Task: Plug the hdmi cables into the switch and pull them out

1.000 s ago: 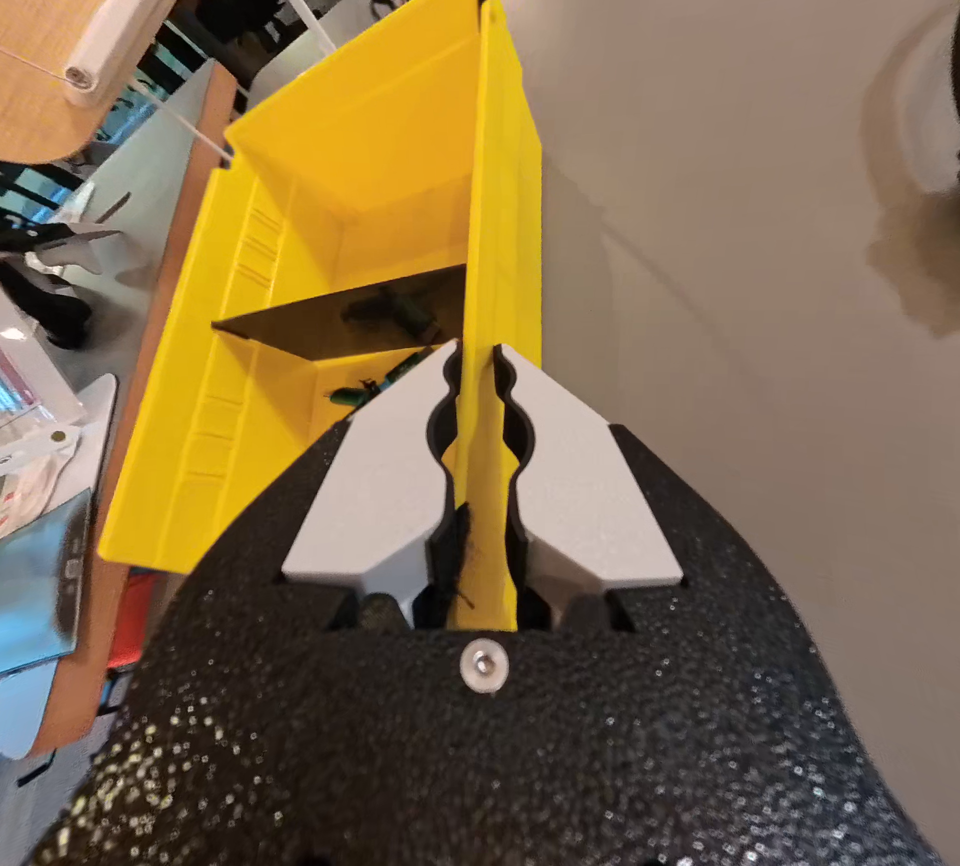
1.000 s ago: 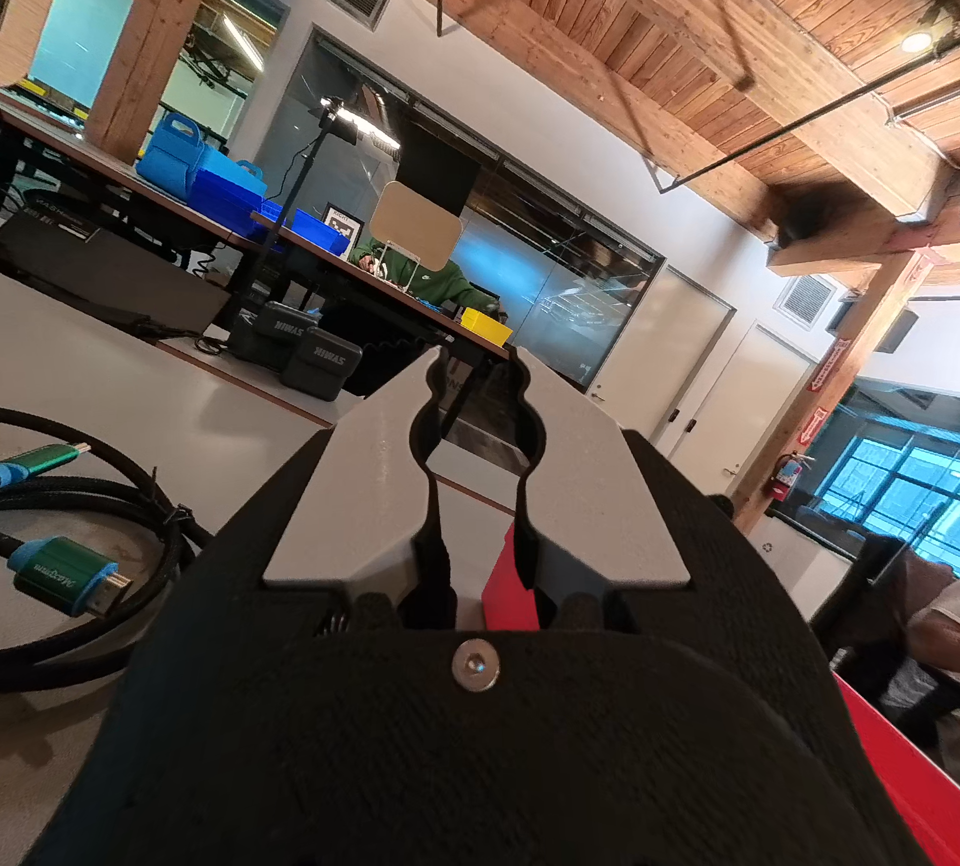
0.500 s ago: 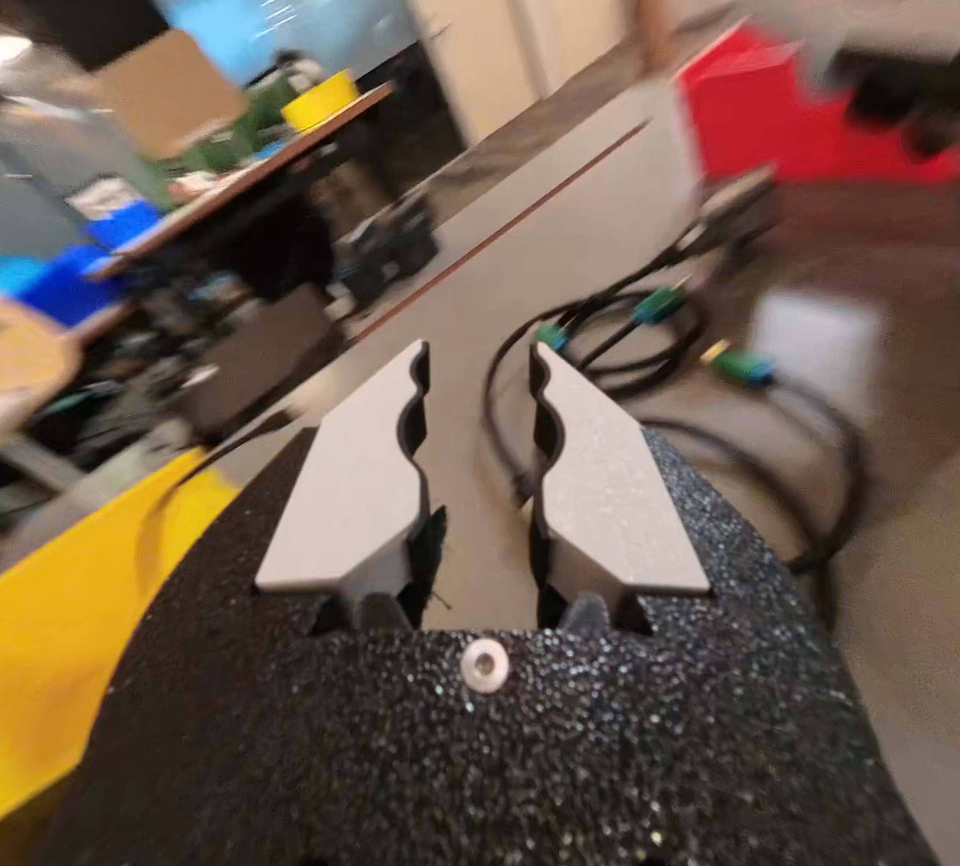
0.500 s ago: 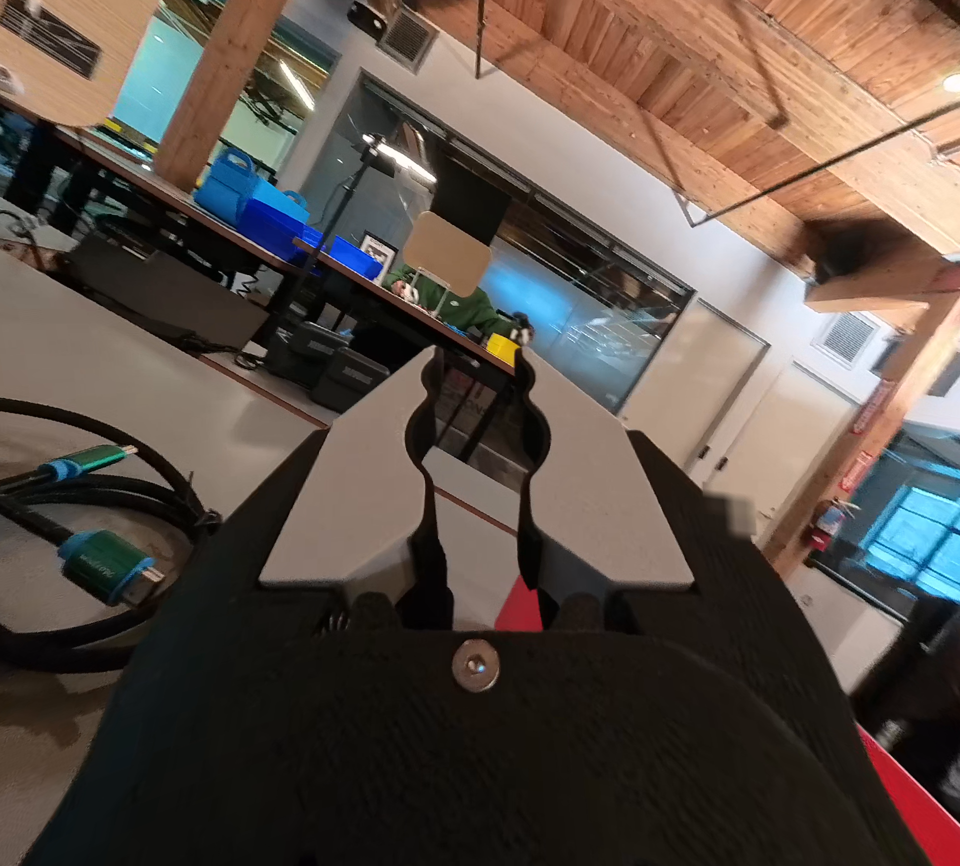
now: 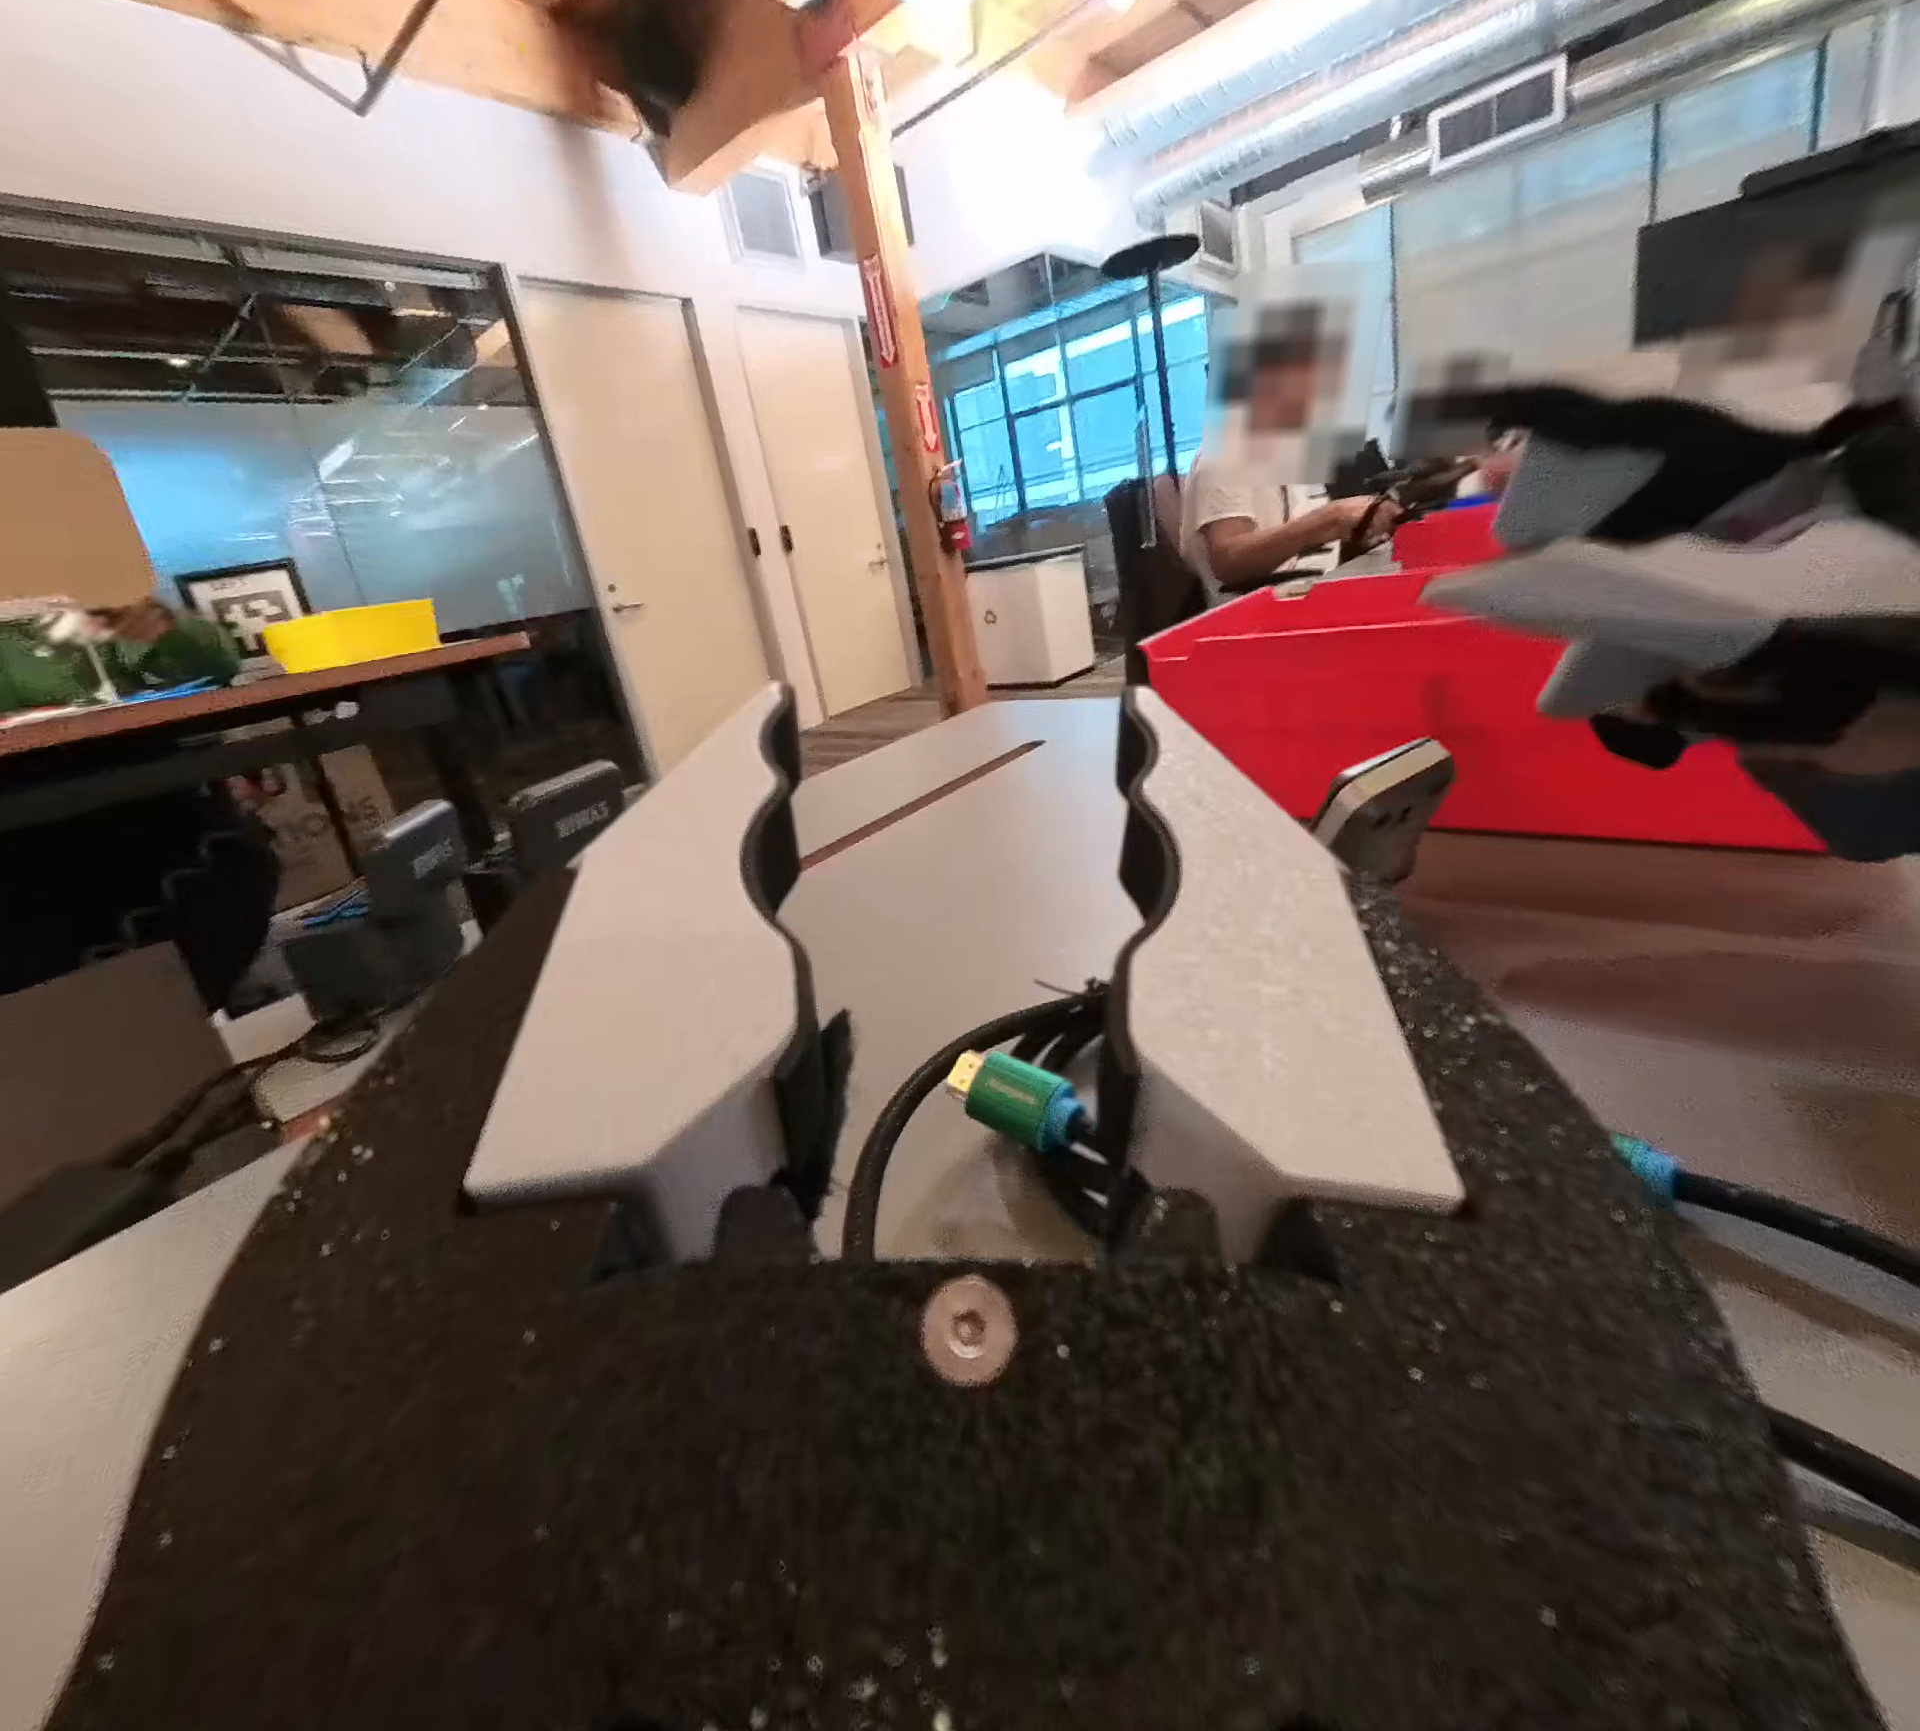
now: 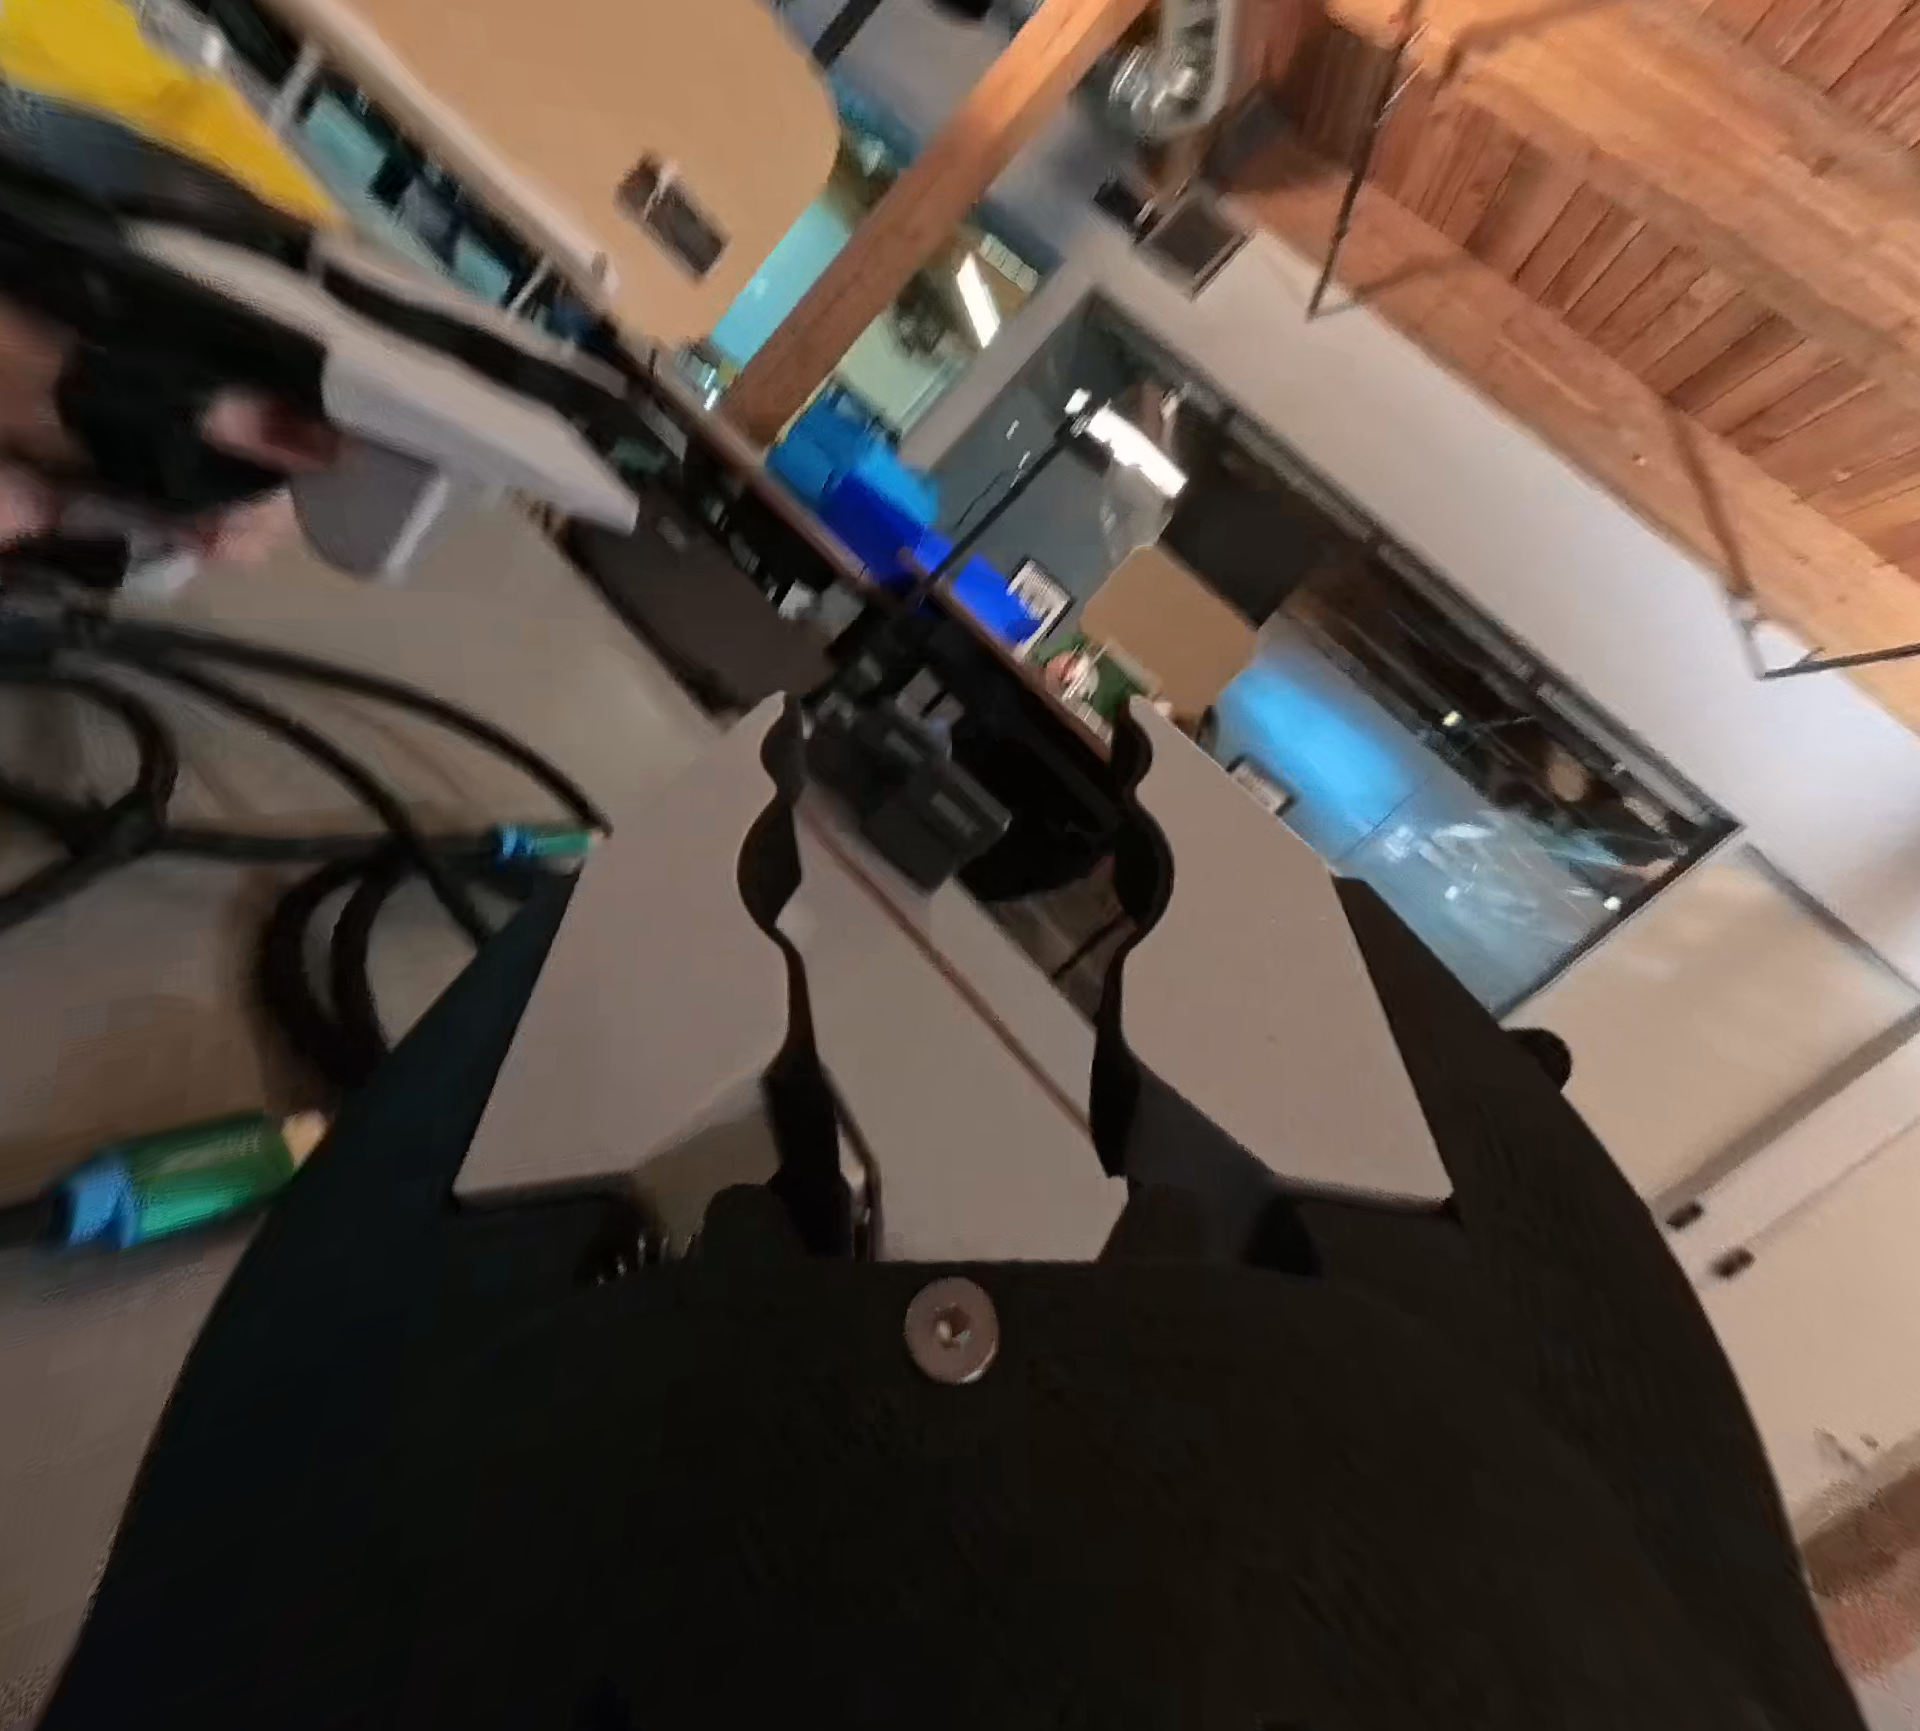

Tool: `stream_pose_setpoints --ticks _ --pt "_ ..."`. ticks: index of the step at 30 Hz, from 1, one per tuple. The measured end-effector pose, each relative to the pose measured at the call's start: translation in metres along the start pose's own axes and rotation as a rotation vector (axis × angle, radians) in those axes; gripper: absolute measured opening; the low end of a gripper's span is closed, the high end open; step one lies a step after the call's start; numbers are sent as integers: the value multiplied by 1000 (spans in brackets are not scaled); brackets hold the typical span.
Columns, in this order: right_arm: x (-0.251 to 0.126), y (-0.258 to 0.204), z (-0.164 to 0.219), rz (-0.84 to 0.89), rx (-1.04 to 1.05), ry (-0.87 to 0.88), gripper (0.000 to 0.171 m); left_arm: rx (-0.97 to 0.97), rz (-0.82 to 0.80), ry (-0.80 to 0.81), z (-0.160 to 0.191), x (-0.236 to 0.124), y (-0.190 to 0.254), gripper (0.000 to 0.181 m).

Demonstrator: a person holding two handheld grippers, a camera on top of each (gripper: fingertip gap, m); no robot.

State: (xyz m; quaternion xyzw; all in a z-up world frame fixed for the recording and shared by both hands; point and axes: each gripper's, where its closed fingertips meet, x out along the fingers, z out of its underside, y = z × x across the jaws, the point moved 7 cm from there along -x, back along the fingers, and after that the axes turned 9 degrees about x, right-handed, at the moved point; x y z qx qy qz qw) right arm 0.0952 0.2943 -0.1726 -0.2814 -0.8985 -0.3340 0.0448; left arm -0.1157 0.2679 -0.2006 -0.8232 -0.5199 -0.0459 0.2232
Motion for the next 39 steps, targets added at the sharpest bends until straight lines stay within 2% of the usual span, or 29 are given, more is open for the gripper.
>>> stream_pose_setpoints --ticks 4,9,14,18,19,20,24,27,33,36,39 --pt "3 -11 28 -153 -6 -276 59 -23 -16 18 0 -5 -3 55" --pt "1 -12 44 -73 -322 -623 57 -33 -32 -1 4 -6 -6 51" --pt "-7 -11 65 -95 -334 -847 49 -11 -25 -27 7 -3 -5 49" --pt "-16 -10 78 -141 -193 -961 41 139 -36 -58 10 -5 -11 46" --pt "-17 -9 80 -134 -199 -964 26 159 -34 -66 11 -6 -12 46" --pt "-17 -9 81 -130 -213 -961 23 169 -27 -74 12 -6 -13 48" --pt "-9 -13 75 -106 -295 -883 21 206 63 -119 17 0 -1 66" --pt "3 -24 58 -90 -361 -733 21 392 86 -153 18 4 17 82" --pt "18 -53 39 -87 -532 -552 20 816 107 -238 26 8 48 84" --pt "22 -63 31 -106 -524 -492 19 970 116 -287 34 11 58 82" --pt "23 -73 21 -133 -504 -416 18 1063 151 -251 33 10 69 74"
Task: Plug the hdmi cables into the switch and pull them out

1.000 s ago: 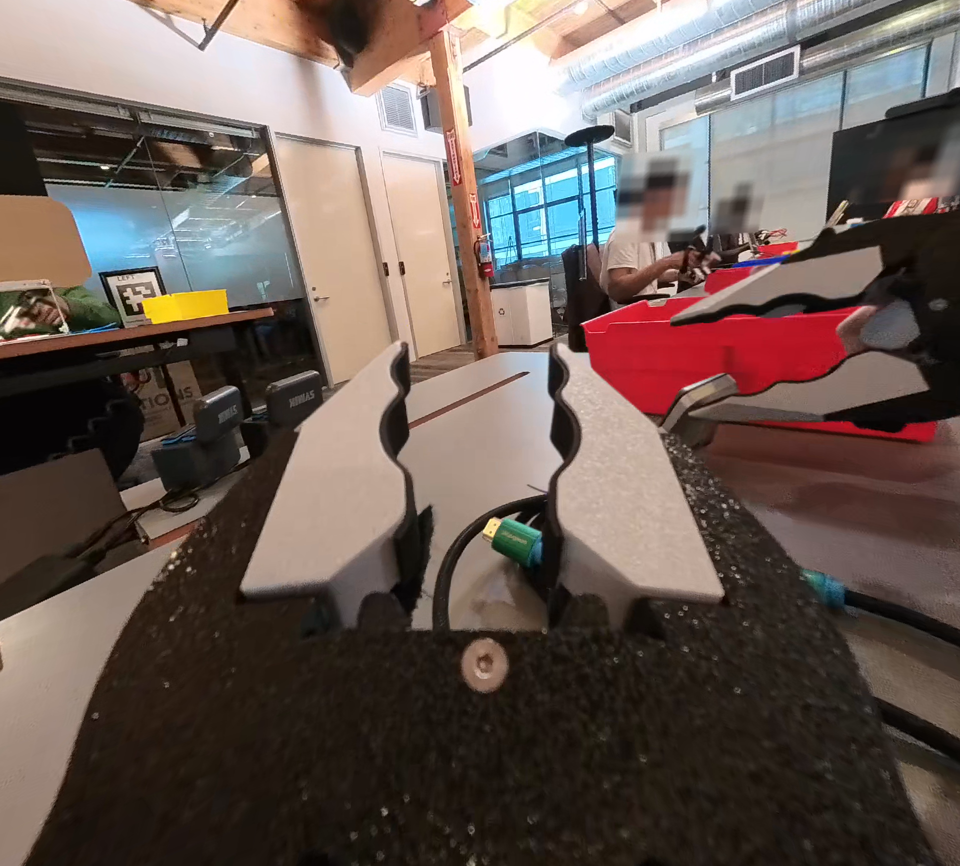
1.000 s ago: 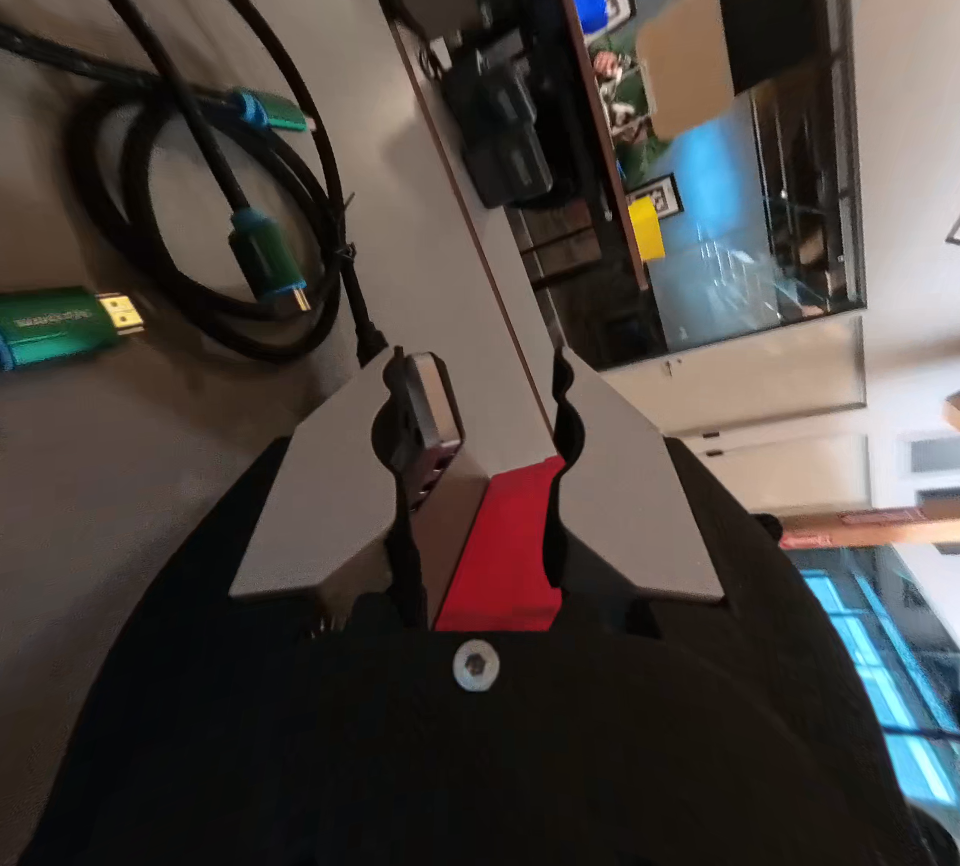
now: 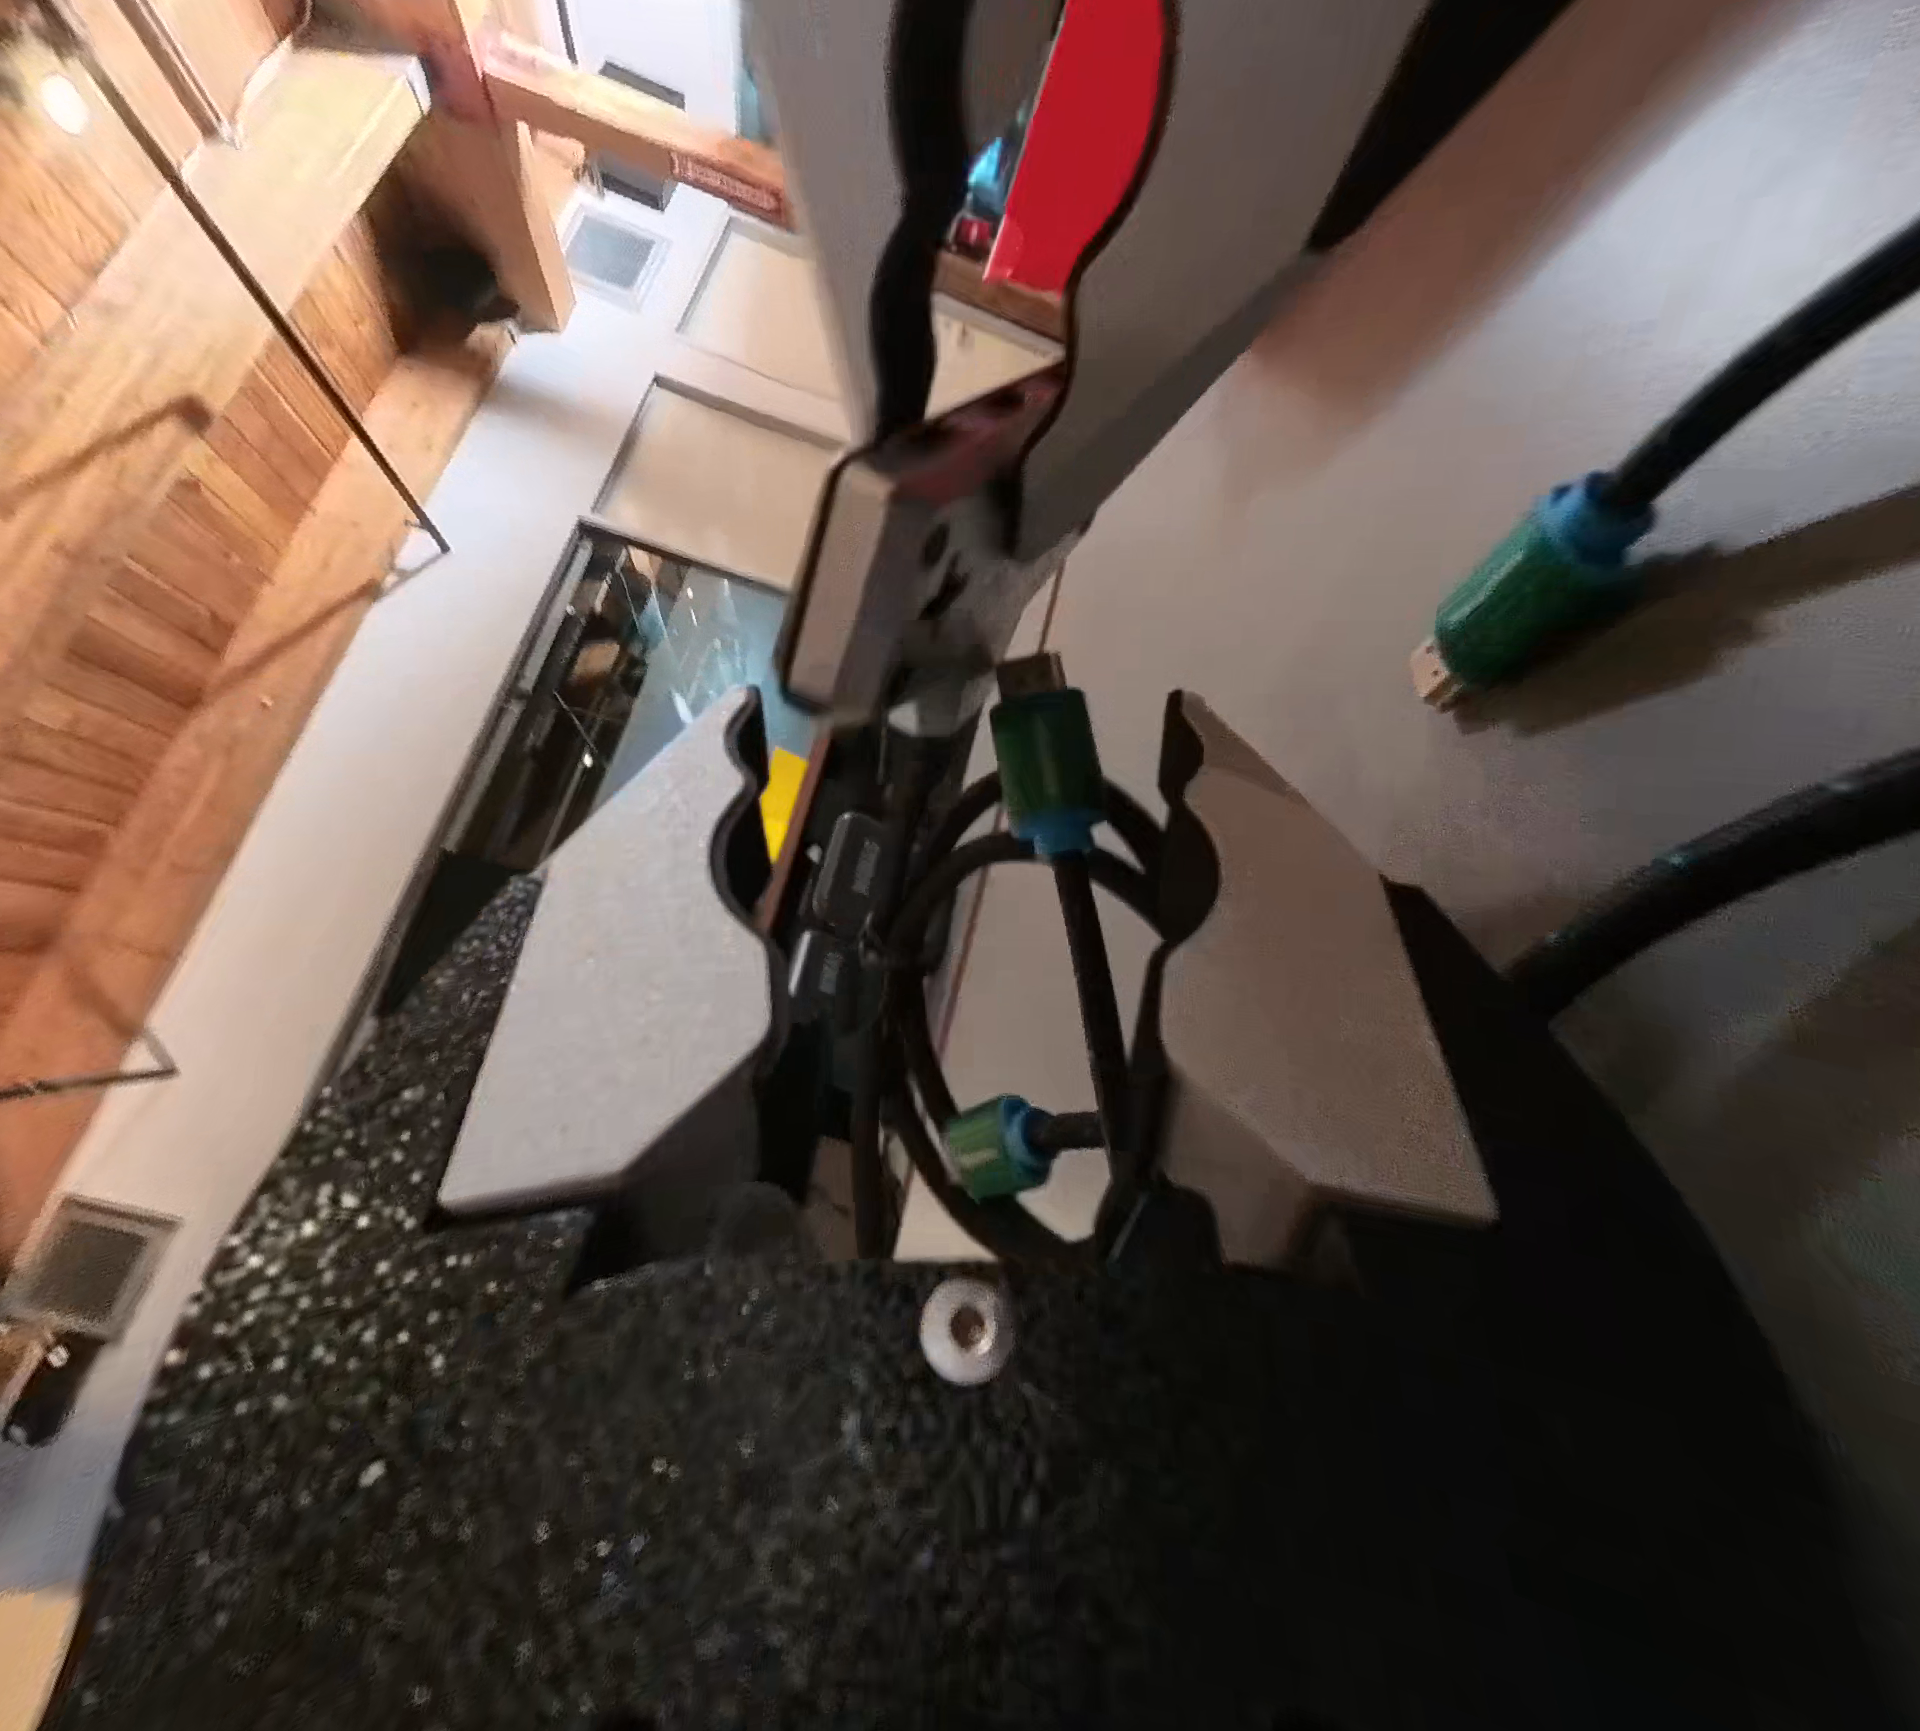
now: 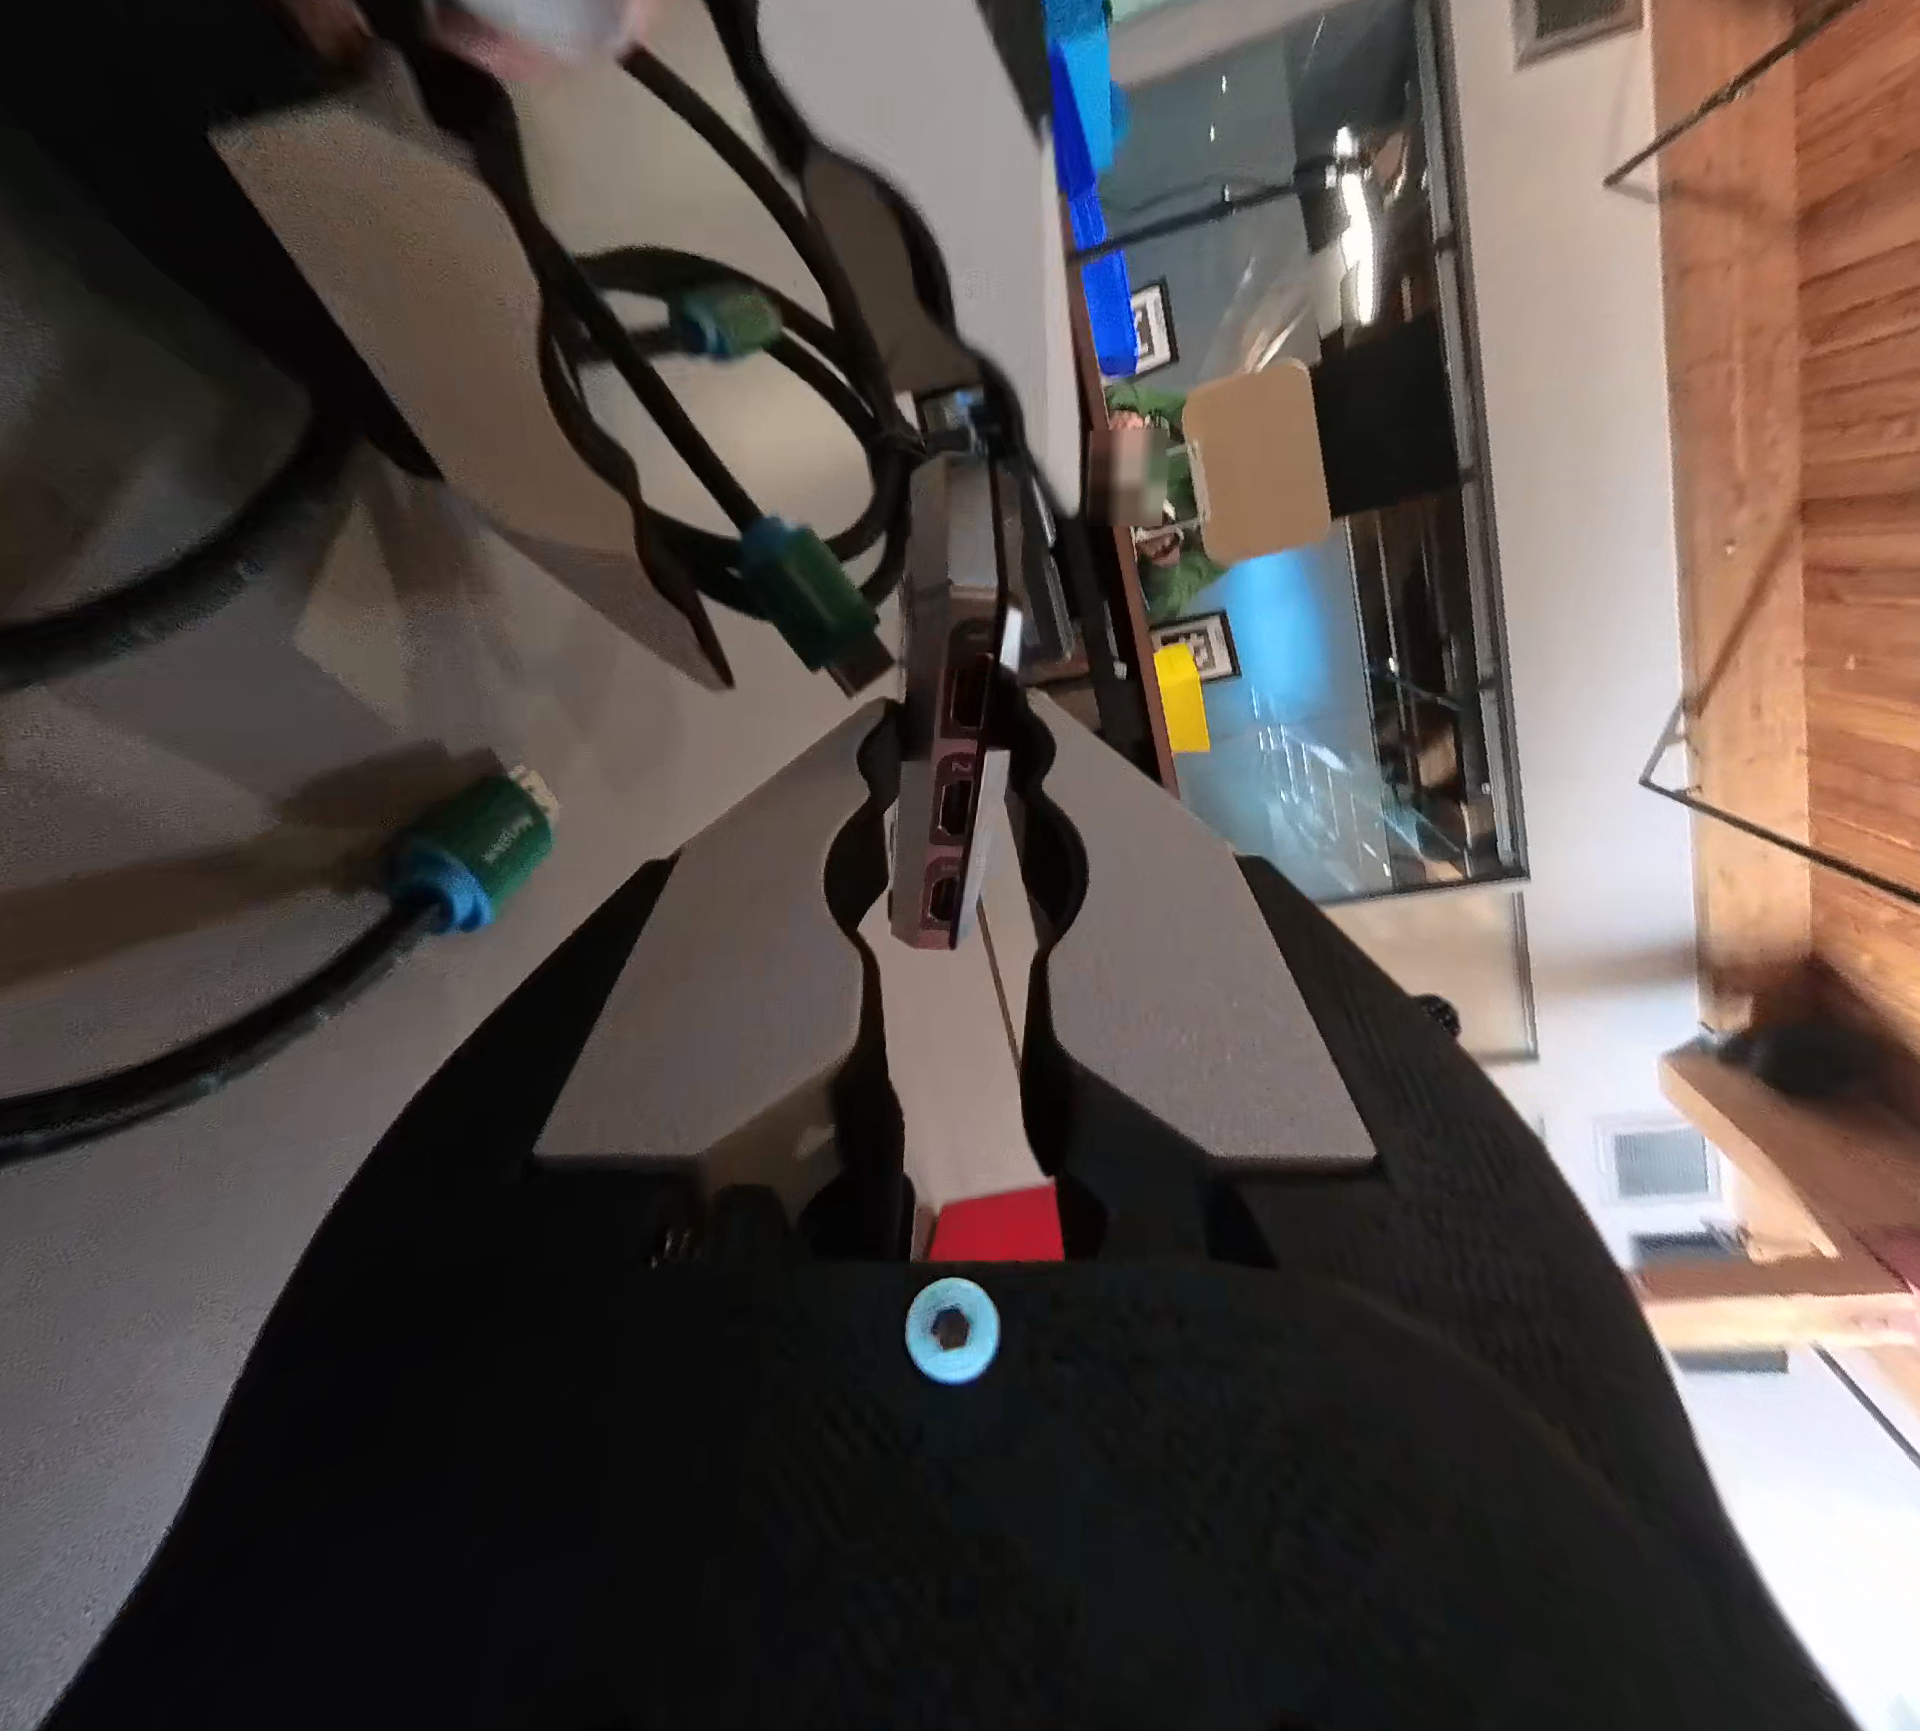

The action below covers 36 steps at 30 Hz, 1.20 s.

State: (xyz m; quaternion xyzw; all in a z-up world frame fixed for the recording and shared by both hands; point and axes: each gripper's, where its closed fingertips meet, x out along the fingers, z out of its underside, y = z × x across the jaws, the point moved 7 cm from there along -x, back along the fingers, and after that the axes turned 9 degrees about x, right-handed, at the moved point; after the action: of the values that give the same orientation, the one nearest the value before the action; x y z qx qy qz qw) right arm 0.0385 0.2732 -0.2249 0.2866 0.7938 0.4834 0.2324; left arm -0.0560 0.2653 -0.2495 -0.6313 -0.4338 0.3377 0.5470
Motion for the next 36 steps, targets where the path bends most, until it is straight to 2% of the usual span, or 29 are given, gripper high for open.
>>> stream_pose_setpoints --ticks 7,9,10,14,16,19,21,22,27,29,36 --pt "-9 -8 -15 -83 5 151 18 25 -21 58 -5 -5 -1 62" --pt "-11 -9 -14 -98 11 165 18 48 -43 72 -6 -7 -2 49" --pt "-10 -10 -13 -109 8 162 18 56 -50 68 -5 -7 -3 37" --pt "-3 -13 -1 -135 37 98 21 50 44 4 0 -3 2 23" --pt "-1 -9 12 -112 49 24 37 68 33 -16 1 -2 0 21" --pt "2 -7 29 -104 56 -61 39 27 83 20 1 -4 0 20" --pt "3 -6 31 -76 28 -78 21 28 121 48 -2 -5 2 20" --pt "2 -7 30 -77 10 -79 19 16 133 48 -3 -6 2 20" --pt "0 -10 26 -125 -13 -45 17 -16 148 124 0 -12 1 21" --pt "-2 -10 24 -141 3 -9 17 -9 116 178 -3 -15 2 31" --pt "-5 -10 23 -167 12 23 16 3 118 195 -8 -15 2 36"
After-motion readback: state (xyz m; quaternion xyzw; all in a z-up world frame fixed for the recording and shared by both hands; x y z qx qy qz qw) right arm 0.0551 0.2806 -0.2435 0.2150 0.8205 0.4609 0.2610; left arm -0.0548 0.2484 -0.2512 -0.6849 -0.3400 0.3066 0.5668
